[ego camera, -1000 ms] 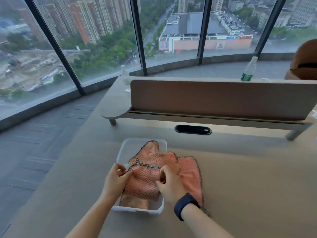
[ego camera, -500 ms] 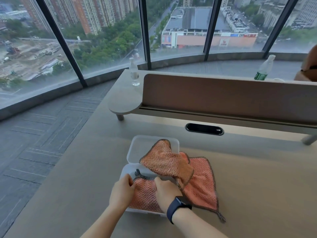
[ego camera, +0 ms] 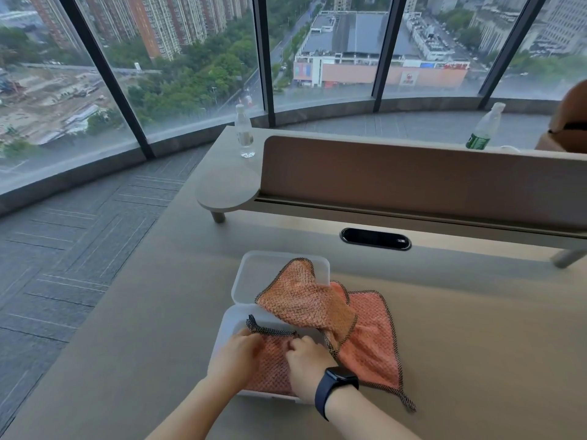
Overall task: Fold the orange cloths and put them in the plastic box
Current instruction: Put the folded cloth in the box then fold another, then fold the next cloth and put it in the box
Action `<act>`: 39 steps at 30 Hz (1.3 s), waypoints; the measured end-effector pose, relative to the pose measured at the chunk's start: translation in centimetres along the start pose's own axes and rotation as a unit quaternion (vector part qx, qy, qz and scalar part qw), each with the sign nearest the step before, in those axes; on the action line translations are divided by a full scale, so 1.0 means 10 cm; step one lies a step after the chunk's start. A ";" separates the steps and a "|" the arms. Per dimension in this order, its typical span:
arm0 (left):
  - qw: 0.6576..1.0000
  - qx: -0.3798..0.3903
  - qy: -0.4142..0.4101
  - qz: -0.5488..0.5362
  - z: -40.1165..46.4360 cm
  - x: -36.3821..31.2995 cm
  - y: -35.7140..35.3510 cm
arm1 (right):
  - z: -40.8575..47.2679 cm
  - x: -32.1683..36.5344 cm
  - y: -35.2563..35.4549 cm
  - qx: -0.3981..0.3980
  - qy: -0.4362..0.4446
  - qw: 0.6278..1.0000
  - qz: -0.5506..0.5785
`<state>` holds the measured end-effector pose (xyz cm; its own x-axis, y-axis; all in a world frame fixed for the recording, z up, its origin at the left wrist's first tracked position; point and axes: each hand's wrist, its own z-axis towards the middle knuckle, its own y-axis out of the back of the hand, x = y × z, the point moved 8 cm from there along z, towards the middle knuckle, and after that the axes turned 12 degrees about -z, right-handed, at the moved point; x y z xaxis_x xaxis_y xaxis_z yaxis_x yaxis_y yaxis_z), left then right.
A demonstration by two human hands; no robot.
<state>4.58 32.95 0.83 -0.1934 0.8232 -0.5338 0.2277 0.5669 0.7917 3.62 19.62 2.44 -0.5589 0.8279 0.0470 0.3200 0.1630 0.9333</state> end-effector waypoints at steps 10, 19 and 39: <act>0.994 0.094 -0.008 0.054 -0.03 -0.01 -0.17 | -0.03 0.00 -0.10 0.115 -0.001 0.990 -0.075; 0.974 -0.152 -0.127 -0.107 0.02 -0.62 0.56 | -0.53 -1.03 0.47 -0.211 -0.211 0.930 0.214; 0.967 -0.022 -0.244 0.072 0.42 -0.93 0.11 | -0.52 -1.19 -0.42 0.029 -0.286 0.811 0.509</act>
<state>10.59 26.03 5.43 0.3132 0.8165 -0.4849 0.1753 0.4521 0.8746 4.92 6.33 -0.22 0.4594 0.6594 0.5952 0.4367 -0.7511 0.4951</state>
